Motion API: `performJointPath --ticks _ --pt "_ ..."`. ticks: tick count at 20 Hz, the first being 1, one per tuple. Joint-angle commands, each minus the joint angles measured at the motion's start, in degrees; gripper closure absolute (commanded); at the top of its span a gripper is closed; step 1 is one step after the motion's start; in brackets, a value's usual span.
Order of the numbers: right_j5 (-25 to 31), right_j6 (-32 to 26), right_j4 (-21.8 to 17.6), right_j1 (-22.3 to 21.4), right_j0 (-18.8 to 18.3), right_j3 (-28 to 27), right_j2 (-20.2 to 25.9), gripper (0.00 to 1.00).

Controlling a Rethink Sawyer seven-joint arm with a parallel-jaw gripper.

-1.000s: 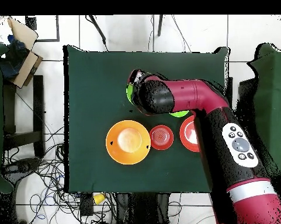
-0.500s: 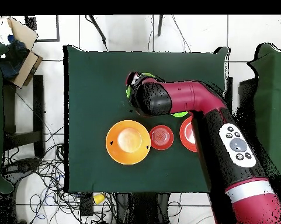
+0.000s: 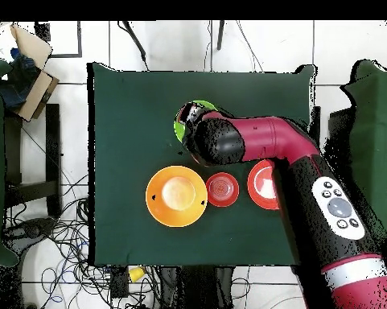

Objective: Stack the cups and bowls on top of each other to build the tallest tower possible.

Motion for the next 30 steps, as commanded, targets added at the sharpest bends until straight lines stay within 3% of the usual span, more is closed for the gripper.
performJointPath --ticks 1,6,13,24,30 --pt "6.26 -15.41 -1.94 -0.17 -5.85 7.34 4.39 0.00" --pt "5.87 -15.97 -2.62 -0.18 -10.03 9.97 7.80 0.00" --pt "2.47 -12.74 -4.74 0.41 -11.41 12.51 9.10 0.00" --pt "1.49 -14.94 -4.75 5.98 -16.31 15.67 16.76 0.00" --pt "3.09 -13.39 -8.27 2.28 -15.88 14.57 13.68 0.00"
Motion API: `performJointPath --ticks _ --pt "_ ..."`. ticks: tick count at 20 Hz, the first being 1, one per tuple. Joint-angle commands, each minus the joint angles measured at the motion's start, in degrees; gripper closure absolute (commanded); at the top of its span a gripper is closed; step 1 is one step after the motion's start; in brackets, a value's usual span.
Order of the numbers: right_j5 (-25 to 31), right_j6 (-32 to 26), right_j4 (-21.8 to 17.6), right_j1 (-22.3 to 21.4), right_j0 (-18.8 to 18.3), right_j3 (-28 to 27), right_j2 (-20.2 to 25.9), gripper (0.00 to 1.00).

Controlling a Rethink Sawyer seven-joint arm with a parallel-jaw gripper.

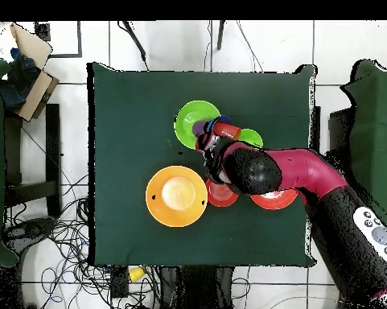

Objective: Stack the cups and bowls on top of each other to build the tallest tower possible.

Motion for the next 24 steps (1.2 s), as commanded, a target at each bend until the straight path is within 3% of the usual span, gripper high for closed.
performJointPath --ticks 1,9,16,19,24 --pt "3.59 -13.62 -6.92 -0.16 0.43 2.21 0.07 0.00" --pt "5.14 -13.27 -9.77 -4.34 -1.03 1.68 -1.86 0.00" --pt "4.61 -14.14 -10.76 -3.02 -4.36 0.79 -0.91 0.00" --pt "3.07 -12.49 -11.08 -2.28 -4.07 0.63 -0.52 0.00" --pt "5.49 -15.40 -7.98 0.84 -5.95 0.13 3.43 0.00"
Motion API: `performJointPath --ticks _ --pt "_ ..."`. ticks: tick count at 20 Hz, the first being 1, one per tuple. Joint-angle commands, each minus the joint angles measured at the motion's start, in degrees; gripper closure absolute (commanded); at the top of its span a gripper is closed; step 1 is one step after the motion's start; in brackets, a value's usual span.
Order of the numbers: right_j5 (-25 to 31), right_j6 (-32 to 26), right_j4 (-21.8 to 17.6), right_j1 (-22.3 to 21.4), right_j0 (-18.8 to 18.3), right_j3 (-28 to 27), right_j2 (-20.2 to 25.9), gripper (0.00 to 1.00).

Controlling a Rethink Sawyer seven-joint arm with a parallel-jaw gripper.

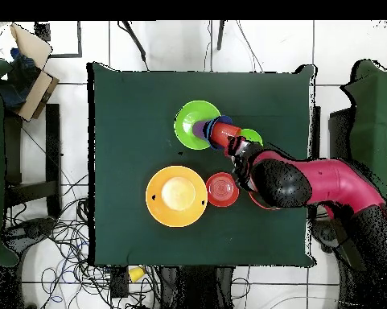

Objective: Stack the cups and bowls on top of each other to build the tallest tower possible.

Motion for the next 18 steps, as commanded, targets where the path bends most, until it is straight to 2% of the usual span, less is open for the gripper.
performJointPath --ticks 1,4,9,13,16,18 --pt "6.09 -15.82 -1.03 4.93 -0.53 -0.40 3.53 0.00" --pt "7.39 -15.01 2.21 6.45 -1.44 -0.12 6.34 0.00" --pt "5.68 -13.75 5.14 11.48 -2.50 -0.99 10.11 0.00" --pt "5.09 -13.41 4.67 11.55 -2.11 -1.17 10.64 0.00" --pt "4.36 -14.23 3.86 13.56 -2.31 -1.17 11.55 0.00" --pt "2.13 -12.64 1.62 12.31 -1.45 -0.94 10.55 0.00"
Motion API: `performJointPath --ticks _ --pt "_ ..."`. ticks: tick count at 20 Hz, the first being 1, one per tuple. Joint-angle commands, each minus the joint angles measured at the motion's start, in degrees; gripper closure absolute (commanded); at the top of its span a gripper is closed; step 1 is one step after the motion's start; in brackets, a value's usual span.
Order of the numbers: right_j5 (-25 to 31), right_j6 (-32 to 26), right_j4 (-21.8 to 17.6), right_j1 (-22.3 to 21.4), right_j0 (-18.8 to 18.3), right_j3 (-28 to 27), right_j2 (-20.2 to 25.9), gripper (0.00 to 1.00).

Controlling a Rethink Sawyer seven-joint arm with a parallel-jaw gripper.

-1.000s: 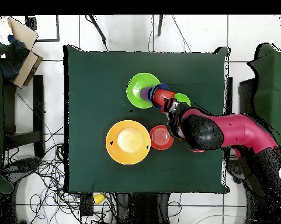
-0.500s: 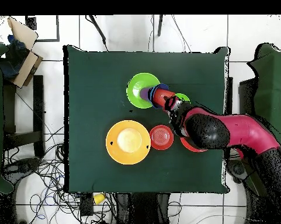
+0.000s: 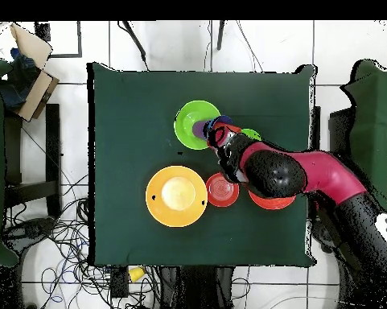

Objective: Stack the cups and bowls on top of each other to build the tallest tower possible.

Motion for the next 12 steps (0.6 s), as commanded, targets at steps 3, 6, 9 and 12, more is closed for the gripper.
performJointPath --ticks 3,6,9,12 --pt "0.65 -12.42 -7.45 1.23 3.53 -2.28 -1.02 0.00" --pt "6.14 -13.51 -9.47 -2.14 5.32 -4.25 -4.39 0.00" --pt "8.94 -14.38 -9.69 -3.28 5.26 -4.83 -4.78 0.00" --pt "8.62 -15.14 -10.25 -2.73 4.38 -4.87 -4.13 0.00"
